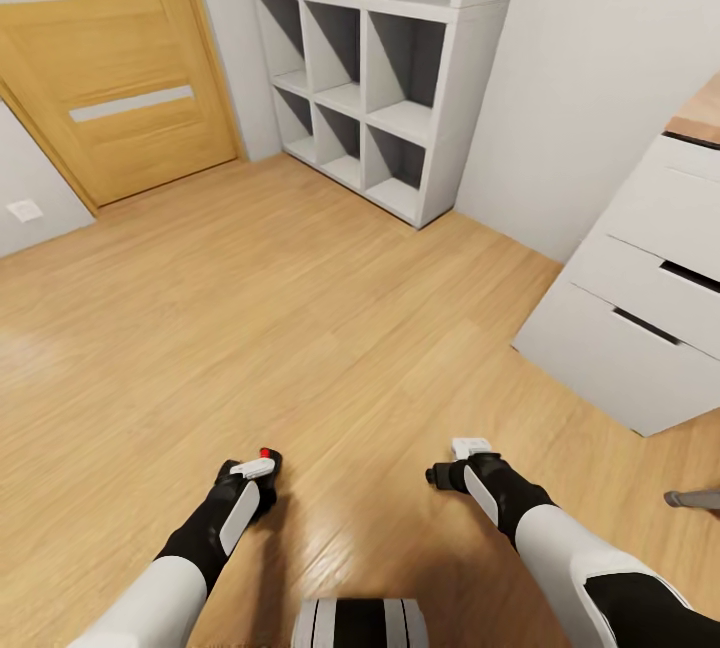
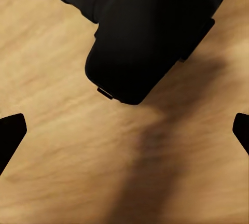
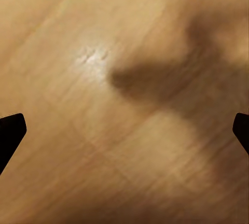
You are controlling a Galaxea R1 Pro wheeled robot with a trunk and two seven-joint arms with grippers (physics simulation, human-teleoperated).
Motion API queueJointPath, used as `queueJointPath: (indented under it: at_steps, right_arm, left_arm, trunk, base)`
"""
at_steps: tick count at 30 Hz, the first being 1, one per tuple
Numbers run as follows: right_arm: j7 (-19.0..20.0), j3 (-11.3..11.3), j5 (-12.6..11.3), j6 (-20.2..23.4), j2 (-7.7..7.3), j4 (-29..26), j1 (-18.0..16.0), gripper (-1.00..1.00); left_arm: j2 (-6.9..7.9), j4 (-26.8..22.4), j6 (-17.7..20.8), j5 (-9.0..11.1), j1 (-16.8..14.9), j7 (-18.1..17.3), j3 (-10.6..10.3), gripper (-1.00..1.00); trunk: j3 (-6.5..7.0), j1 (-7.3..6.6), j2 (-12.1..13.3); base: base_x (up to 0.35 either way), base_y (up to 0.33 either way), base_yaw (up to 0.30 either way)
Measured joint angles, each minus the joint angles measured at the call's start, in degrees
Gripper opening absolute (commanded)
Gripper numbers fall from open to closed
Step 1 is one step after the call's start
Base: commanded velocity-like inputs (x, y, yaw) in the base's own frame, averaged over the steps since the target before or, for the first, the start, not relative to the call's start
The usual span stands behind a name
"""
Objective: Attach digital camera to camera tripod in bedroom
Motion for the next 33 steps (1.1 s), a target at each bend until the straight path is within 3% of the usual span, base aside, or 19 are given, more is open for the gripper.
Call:
queueJointPath:
  at_steps: [20, 26, 33]
  right_arm:
    - [0.3, -0.09, -0.26, -1.51, 0.0, -0.21, 0.0, 1.0]
    - [-0.2, -0.08, -0.18, -11.78, 0.17, -0.46, -0.01, 1.0]
    - [-0.3, -0.14, -0.32, -15.8, -0.07, 0.04, -0.01, 1.0]
  left_arm:
    - [-0.01, -0.76, -2.36, -0.07, 0.0, 0.03, -0.07, 1.0]
    - [-0.04, -0.04, -10.7, -0.33, -0.01, 0.11, -0.64, 1.0]
    - [-0.05, 1.45, -14.14, -0.77, -0.01, 0.21, -1.27, 1.0]
  trunk:
    - [-4.43, 0.51, -0.27]
    - [-5.76, 0.67, -0.35]
    - [-7.32, 0.85, -0.44]
  base:
    - [0.0, 0.0, 0.0]
    - [0.0, 0.0, 0.0]
    - [0.0, 0.0, 0.0]
